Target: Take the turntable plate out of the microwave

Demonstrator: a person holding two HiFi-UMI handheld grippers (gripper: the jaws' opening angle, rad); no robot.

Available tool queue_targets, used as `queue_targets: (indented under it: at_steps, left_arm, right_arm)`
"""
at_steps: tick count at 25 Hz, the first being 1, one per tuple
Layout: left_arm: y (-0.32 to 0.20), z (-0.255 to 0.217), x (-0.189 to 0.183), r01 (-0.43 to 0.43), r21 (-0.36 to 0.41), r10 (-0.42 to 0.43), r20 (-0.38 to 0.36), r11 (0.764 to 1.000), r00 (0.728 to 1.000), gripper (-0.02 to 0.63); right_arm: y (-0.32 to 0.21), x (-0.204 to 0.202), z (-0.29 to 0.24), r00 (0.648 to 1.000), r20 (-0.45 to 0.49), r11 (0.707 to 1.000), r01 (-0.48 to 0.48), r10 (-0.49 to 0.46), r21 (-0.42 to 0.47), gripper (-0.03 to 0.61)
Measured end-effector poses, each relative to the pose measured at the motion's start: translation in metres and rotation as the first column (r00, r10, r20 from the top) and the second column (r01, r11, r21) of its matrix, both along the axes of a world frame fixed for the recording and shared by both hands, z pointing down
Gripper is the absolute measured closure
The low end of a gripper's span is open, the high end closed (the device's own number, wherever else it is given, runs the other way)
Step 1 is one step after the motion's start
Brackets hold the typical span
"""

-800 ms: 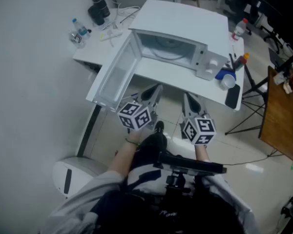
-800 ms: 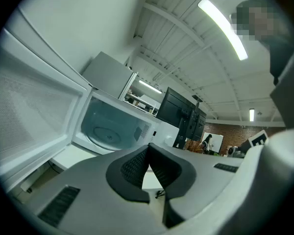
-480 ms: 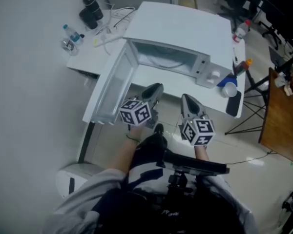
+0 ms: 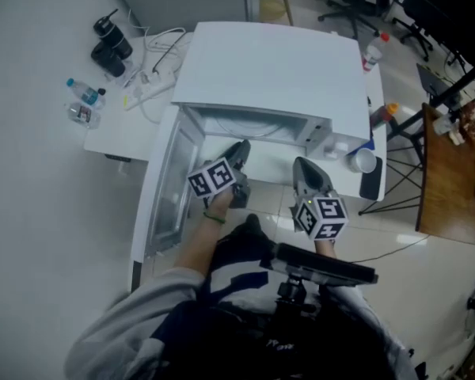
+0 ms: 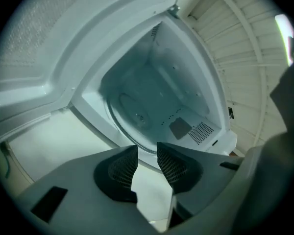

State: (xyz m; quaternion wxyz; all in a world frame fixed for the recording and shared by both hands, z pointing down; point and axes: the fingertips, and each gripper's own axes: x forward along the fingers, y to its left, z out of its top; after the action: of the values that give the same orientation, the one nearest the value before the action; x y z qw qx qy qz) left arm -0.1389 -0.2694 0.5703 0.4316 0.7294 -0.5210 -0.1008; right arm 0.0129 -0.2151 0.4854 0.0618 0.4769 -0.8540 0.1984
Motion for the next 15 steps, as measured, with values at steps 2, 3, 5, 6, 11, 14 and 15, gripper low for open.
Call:
queue_targets:
  at_steps: [2,3,5,6,11,14,15]
  left_arm:
    - [-0.008,0.007,-0.003,0.021,-0.032,-0.022,-0.046,0.999,0.999,0.503]
    - [-0.011,0.009,-0.003,0.027,-0.044,-0.03,-0.074,0.999,0.997,0.503]
    - [-0.016,0.011,-0.003,0.041,-0.063,-0.049,-0.141,0.997,0.989,0.503]
    - [-0.019,0.012,-0.002,0.048,-0.074,-0.061,-0.177,0.996,0.982,0.503]
    - [-0.029,0.021,-0.006,0.088,-0.146,-0.127,-0.288,0.985,0.949,0.503]
    - [-0.034,0.029,-0.009,0.113,-0.199,-0.177,-0.341,0.973,0.923,0.503]
    - [-0.034,0.03,-0.01,0.116,-0.206,-0.185,-0.356,0.972,0.916,0.515]
  right_arm:
    - [-0.011,0.001,0.004,1.0,0.0,1.0,-0.02,0.02,0.001,0.574]
    - [-0.015,0.001,0.006,1.0,0.001,1.0,-0.025,0.025,-0.002,0.574]
    - [-0.022,-0.001,0.009,1.0,0.003,1.0,-0.029,0.029,-0.011,0.574]
    - [-0.025,-0.003,0.011,1.0,0.004,0.999,-0.028,0.028,-0.016,0.574]
    - [-0.031,-0.014,0.019,1.0,-0.001,0.999,-0.004,0.004,-0.037,0.574]
    - [-0.031,-0.018,0.023,1.0,-0.006,0.999,0.006,-0.006,-0.044,0.574]
    - [-0.031,-0.018,0.024,1.0,-0.007,0.999,0.006,-0.006,-0.046,0.574]
